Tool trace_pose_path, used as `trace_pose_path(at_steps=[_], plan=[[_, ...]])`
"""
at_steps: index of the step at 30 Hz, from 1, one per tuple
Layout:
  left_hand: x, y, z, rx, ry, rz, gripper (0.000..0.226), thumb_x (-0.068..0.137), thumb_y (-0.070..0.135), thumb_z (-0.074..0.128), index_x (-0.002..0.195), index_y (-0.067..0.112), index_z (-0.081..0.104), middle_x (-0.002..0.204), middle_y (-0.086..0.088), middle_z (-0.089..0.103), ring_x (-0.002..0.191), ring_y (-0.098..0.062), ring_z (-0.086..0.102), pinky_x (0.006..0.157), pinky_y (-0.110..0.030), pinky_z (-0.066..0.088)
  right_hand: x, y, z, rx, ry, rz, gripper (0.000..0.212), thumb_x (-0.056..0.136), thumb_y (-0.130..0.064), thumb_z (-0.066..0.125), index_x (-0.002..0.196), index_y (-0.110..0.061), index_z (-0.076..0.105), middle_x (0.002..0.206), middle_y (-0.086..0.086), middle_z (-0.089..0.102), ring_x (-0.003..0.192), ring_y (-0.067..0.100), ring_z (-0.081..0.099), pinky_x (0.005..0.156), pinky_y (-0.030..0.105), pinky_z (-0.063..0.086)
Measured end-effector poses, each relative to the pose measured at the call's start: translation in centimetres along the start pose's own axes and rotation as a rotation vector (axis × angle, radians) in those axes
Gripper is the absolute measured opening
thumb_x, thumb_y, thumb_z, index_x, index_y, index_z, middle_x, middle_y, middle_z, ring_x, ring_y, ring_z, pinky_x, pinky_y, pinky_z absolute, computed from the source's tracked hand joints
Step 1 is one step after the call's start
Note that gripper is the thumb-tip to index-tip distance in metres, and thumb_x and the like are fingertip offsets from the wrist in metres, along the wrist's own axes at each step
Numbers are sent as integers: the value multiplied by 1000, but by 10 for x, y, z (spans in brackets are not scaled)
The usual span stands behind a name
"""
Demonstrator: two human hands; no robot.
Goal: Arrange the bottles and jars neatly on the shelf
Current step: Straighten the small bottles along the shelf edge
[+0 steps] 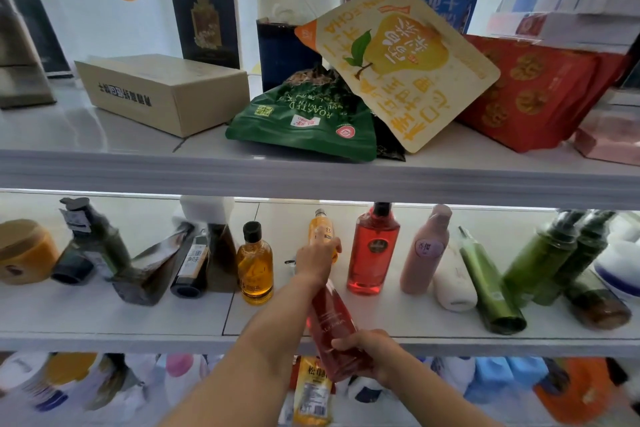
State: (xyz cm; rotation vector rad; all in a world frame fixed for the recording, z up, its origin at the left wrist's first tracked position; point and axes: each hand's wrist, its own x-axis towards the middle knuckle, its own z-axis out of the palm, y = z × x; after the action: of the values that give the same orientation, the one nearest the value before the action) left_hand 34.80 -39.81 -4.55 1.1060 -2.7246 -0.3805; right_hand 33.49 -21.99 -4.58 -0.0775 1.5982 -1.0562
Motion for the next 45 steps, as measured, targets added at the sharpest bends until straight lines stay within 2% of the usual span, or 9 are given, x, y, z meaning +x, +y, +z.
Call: trace_pose_path(at_steps=[4,10,14,20,26,29,34,39,45], plan=[[0,-5,-4,-31,58,-17,42,87,-4,53,118,25,53,146,-8,32,97,-40,61,76,-42,50,-6,1,1,56,22,22,48,66,11,74,110,7,57,102,24,69,85,34,67,62,37,55],[0,-20,-12,-89,147,-64,31,91,4,53,114,24,55,143,-6,39,94,-37,63,77,-40,54,-24,-2,5,142,1,84,20,76,14,64,84,3,49,91,21,63,84,37,61,70,47,50],[-9,-27,-15,-54,167,-140,34,90,2,55,113,26,55,144,-6,38,94,-35,63,76,-39,55,-24,1,6,198,39,69,28,73,15,66,91,3,50,106,25,62,105,42,59,88,53,48],[-44,-28,-7,245,73,-30,44,89,0,47,124,25,54,156,-7,21,103,-40,58,84,-39,49,-13,-1,26,157,200,-47,51,71,12,70,115,2,46,110,22,60,96,36,57,73,43,50],[-62,-28,-6,366,101,59,50,96,1,38,140,24,40,156,-17,19,106,-43,60,83,-42,51,-1,-7,41,-5,334,-180,47,73,-7,77,114,0,55,110,19,65,101,34,62,84,37,52],[-76,-33,-5,433,139,176,39,93,3,48,128,19,53,148,-21,36,92,-41,65,72,-39,54,7,-14,43,-145,371,-238,43,76,-19,76,111,-2,59,110,15,67,101,30,63,84,33,51],[-91,-43,-8,503,110,262,39,52,9,88,86,19,69,112,-16,70,48,-30,65,36,-28,47,29,-25,50,-263,419,-257,50,79,-33,70,118,-4,56,117,15,64,103,29,63,88,35,53],[-109,-58,-6,441,137,329,51,55,11,89,101,20,69,121,-12,67,62,-32,71,40,-29,53,26,-33,62,-379,515,-241,63,91,-38,54,138,-4,30,140,19,35,128,36,40,108,40,36],[-122,-74,-1,355,251,406,64,56,16,90,115,21,65,121,-6,67,78,-26,72,51,-27,57,39,-33,62,-513,531,-312,67,95,-37,47,144,-2,19,150,20,20,136,37,25,113,39,24]])
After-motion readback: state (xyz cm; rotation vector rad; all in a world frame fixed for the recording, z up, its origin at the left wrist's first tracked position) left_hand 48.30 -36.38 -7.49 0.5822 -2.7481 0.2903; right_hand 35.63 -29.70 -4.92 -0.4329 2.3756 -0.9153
